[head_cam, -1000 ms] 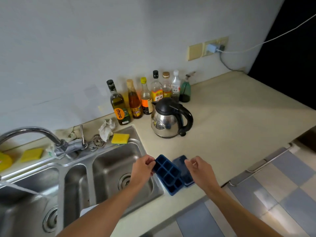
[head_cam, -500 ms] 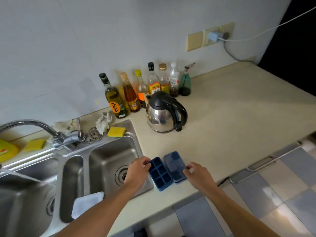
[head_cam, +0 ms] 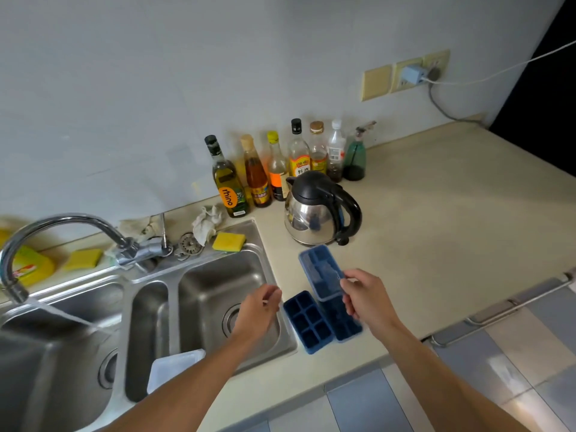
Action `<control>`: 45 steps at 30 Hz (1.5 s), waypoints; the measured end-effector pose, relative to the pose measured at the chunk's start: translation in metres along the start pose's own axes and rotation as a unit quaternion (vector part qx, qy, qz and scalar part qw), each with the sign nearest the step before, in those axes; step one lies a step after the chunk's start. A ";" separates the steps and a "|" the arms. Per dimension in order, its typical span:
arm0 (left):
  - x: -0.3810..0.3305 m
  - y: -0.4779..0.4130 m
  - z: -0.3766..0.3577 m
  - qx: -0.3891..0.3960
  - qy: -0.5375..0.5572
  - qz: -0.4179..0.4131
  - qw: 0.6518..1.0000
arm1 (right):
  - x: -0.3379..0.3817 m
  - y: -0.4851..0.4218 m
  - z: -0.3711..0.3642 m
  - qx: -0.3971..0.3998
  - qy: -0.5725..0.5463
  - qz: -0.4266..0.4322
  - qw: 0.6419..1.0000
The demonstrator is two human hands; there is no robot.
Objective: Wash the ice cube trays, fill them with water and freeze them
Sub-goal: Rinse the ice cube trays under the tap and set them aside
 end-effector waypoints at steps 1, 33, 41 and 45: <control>-0.001 0.003 0.009 0.000 0.074 0.013 0.997 | 0.011 -0.001 -0.011 0.009 0.001 0.012 1.000; 0.302 -0.029 0.403 -0.073 0.327 0.226 0.915 | 0.096 0.027 -0.618 0.303 0.191 -0.029 0.933; 0.294 -0.056 0.424 -0.066 0.260 0.196 0.943 | 0.109 0.009 -0.629 0.280 0.146 -0.043 0.948; 0.288 -0.062 0.428 -0.070 0.231 0.197 0.950 | 0.108 0.003 -0.628 0.268 0.142 -0.031 0.952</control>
Point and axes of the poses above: each hand's wrist, its own y-axis away from the middle knuckle, its own z-axis out of the back of the hand, x = y × z, the point moved 4 cm from there along -y, towards the middle knuckle, and after that the axes turned 6 degrees about z, right-handed, at the moved point
